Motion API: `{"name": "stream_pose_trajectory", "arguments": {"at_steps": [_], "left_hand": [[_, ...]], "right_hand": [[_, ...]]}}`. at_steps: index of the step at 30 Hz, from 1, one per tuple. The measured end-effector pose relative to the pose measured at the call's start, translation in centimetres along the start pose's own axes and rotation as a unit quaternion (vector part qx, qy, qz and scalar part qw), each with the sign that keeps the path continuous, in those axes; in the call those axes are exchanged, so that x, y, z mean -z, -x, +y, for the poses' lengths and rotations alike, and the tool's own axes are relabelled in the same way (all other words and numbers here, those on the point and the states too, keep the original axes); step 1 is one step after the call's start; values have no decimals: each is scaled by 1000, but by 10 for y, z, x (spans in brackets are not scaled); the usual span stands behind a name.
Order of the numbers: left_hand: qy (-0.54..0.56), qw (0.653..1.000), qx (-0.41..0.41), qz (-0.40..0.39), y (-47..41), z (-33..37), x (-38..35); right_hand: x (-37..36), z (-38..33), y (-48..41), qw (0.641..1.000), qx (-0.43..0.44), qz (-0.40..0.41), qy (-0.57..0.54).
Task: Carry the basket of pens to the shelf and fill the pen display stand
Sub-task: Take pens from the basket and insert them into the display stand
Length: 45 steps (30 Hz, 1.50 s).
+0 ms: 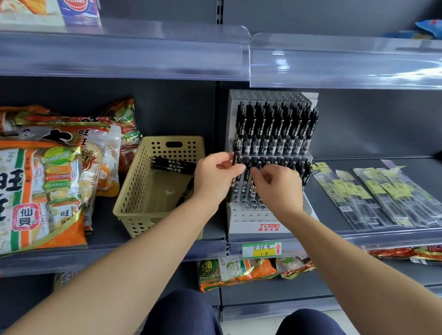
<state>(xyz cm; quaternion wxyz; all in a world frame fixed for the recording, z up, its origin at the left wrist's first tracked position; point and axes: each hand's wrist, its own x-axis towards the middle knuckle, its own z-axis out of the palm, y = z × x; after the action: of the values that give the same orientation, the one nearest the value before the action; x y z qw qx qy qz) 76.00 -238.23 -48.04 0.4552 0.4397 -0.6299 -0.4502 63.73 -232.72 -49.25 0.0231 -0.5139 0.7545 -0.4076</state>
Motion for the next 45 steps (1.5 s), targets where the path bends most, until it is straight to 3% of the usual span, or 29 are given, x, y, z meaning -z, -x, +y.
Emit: {"name": "stream_pose_trajectory", "arguments": {"at_steps": [3,5,11,16,27,45], "left_hand": [[-1,1000,0,-6,2,4,-1],[11,1000,-4,-8,4,7,-3],[8,1000,-24,-16,4,6,-3],[-64,998,-22,8,-2,-1,10],[-185,982,3,29,-11,-20,36],[-192,981,18,35,-13,-24,43]], "right_hand": [[13,-20,-4,987,10,14,-160],[20,-31,-7,983,28,-8,-183],[22,-34,-16,992,50,-5,-116],[28,-33,-19,996,59,51,-39],[17,-27,-23,996,63,40,42],[3,-24,-17,984,21,-74,162]]}}
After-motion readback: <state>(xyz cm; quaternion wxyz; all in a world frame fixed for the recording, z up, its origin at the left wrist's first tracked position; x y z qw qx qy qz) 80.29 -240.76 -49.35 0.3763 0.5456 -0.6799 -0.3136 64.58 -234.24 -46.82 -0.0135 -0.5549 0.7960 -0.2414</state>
